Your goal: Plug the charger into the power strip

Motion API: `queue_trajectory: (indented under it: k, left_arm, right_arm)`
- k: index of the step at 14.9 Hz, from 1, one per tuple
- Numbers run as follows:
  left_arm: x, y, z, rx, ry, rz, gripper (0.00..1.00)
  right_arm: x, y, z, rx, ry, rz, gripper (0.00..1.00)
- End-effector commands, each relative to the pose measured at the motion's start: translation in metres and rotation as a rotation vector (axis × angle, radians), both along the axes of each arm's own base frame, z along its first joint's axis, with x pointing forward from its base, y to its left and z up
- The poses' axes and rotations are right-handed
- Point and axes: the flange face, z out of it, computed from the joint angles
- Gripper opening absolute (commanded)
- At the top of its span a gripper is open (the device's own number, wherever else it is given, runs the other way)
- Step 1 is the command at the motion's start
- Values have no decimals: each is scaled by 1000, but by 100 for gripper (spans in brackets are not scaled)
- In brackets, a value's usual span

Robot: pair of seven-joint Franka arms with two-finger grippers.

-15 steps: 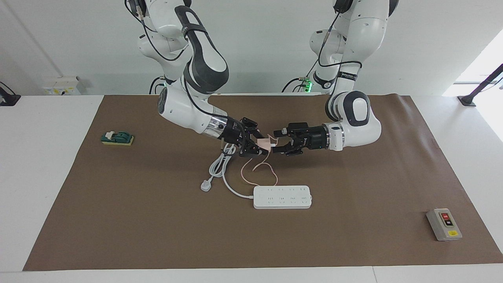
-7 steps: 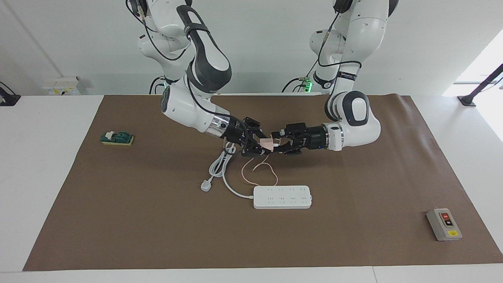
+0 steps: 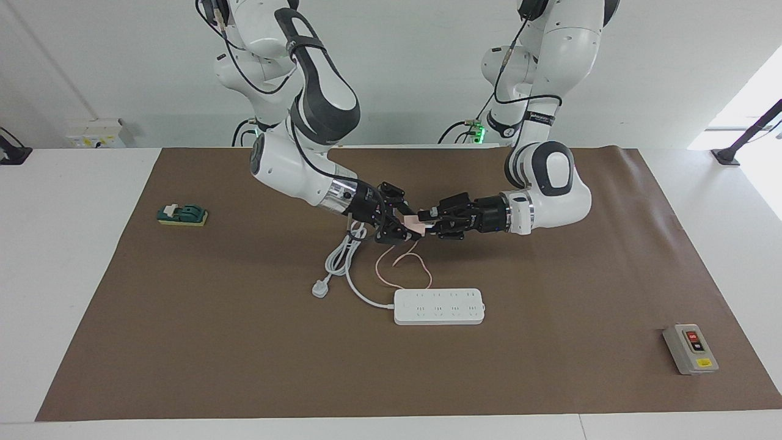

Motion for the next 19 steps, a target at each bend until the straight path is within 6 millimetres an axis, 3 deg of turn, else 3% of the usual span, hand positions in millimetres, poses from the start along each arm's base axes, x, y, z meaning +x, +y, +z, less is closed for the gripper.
queue_trajectory:
  k: [1,7,8,9,10,13,16,18,19]
  left_arm:
    - [6,2,2,32,-33,-22,0]
    - [11,1,17,52,-20,3,0]
    - [12,5,30,89,-29,18,0]
    - [15,7,39,134,-30,18,0]
    - [20,8,54,175,-33,19,0]
    - [29,22,100,314,8,14,0]
    - [18,40,152,556,105,48,0]
    - [9,57,165,707,123,60,0]
    - [4,63,163,780,151,42,0]
  right_arm:
    - [-4,0,1,12,15,-27,0]
    - [-3,0,2,28,21,-40,0]
    - [-3,-2,1,28,34,-52,22]
    - [-3,-2,2,29,53,-67,89]
    - [-1,-4,3,30,70,-85,100]
    - [-3,-4,10,36,69,-91,100]
    - [0,-15,18,41,61,-106,100]
    - [3,-24,23,37,57,-118,100]
    - [7,-36,26,37,53,-135,100]
